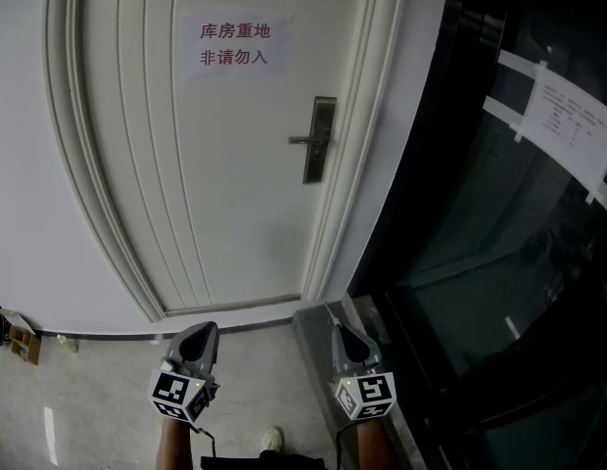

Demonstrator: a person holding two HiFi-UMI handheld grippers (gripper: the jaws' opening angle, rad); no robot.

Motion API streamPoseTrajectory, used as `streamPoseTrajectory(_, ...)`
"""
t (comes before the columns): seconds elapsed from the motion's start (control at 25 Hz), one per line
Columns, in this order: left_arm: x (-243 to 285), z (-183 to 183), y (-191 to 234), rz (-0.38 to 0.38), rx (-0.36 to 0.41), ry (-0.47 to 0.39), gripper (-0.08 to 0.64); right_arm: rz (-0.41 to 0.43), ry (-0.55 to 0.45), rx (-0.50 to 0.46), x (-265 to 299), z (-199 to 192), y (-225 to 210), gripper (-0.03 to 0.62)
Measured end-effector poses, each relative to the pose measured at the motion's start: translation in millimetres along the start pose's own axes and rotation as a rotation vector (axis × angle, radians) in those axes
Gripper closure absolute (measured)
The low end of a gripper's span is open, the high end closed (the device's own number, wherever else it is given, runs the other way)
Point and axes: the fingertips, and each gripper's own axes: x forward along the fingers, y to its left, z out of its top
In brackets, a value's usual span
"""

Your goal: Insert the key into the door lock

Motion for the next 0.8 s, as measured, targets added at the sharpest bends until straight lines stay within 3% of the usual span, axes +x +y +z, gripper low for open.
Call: streamPoseTrajectory(0.8,108,-5,26,-0.055,0.009,-0.005,0.557,-0.052,0.002,-0.015,72,-9,-55,0.581)
